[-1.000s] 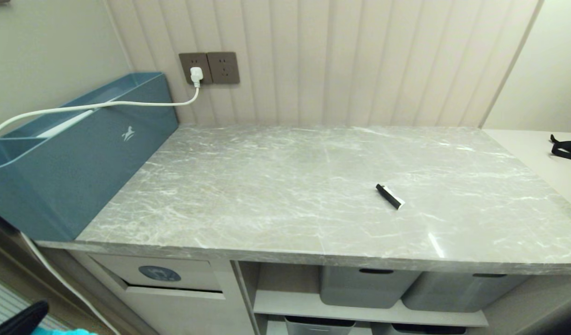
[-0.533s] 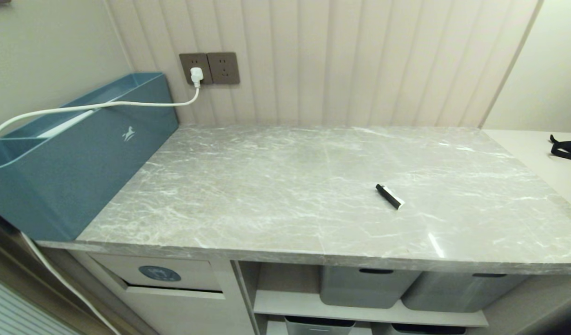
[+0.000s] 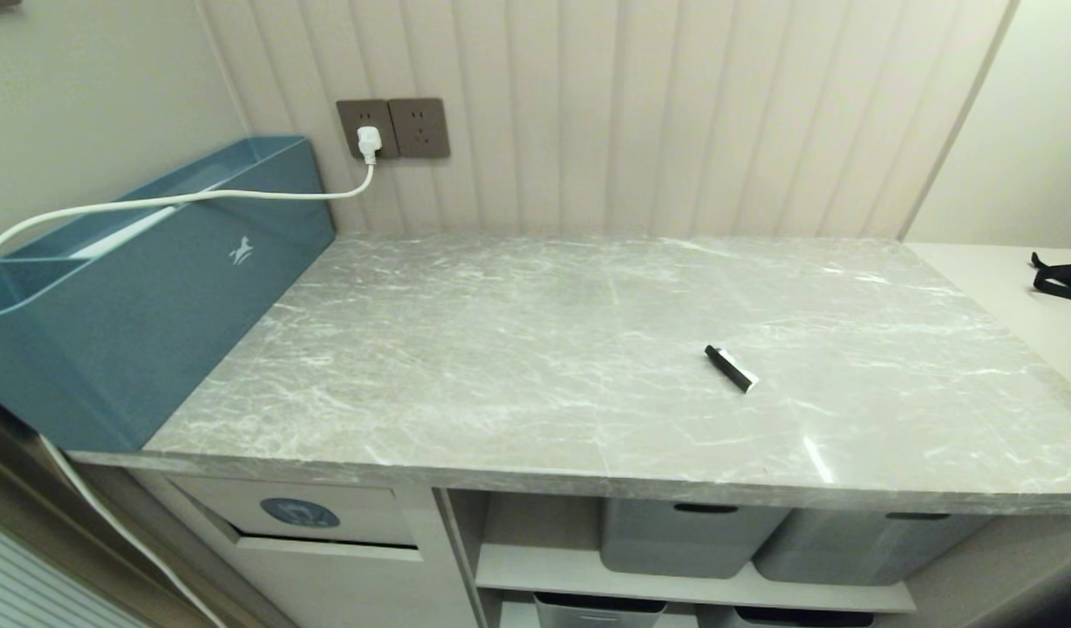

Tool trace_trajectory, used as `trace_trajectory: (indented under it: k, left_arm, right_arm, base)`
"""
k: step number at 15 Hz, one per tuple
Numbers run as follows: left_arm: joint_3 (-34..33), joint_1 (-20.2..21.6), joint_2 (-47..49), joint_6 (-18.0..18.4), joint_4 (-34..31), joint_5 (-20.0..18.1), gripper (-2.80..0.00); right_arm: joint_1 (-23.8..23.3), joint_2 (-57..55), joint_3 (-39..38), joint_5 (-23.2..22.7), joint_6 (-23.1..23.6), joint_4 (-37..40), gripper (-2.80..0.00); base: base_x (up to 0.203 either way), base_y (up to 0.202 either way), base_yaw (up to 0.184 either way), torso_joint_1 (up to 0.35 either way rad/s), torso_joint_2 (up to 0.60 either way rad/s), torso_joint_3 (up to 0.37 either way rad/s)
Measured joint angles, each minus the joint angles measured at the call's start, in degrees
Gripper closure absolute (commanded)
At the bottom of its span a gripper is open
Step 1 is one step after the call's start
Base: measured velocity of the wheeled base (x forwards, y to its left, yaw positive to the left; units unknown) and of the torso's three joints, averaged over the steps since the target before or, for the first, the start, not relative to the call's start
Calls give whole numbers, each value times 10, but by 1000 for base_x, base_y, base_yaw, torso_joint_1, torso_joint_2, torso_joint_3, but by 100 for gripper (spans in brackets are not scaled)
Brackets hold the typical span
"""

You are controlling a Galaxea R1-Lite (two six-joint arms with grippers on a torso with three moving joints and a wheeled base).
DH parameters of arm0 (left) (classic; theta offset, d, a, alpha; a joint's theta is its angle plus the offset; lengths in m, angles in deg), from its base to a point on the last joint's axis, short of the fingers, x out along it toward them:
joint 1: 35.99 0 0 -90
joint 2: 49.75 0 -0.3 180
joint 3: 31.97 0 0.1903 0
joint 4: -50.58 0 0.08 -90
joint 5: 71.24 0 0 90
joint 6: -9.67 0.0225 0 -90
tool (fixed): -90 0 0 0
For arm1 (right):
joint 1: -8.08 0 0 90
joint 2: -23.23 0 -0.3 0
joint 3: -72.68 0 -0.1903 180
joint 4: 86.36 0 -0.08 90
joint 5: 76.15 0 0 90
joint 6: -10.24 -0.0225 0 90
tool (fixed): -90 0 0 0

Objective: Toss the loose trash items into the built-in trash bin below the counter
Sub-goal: Put the garbage in the trash can

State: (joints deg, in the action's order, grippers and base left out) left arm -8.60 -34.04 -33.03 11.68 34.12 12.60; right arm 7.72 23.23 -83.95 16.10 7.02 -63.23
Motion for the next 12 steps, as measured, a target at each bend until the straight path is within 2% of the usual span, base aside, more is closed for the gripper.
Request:
trace_trajectory:
  k: [5, 9, 12]
  left_arm:
    - [0, -13, -132, 20, -38, 42, 0]
    - [0, -16, -160, 5, -50, 49, 0]
    - [0, -16, -165, -7, -66, 54, 0]
  right_arm:
    - [0, 0, 0, 0, 1, 0, 0]
    - [0, 0, 0, 0, 0, 0, 0]
    - [0, 0, 0, 0, 0, 0, 0]
  base:
    - [0, 0, 0, 0, 0, 0]
    - [0, 0, 0, -15, 32, 21]
    - [0, 0, 0, -180, 407, 215]
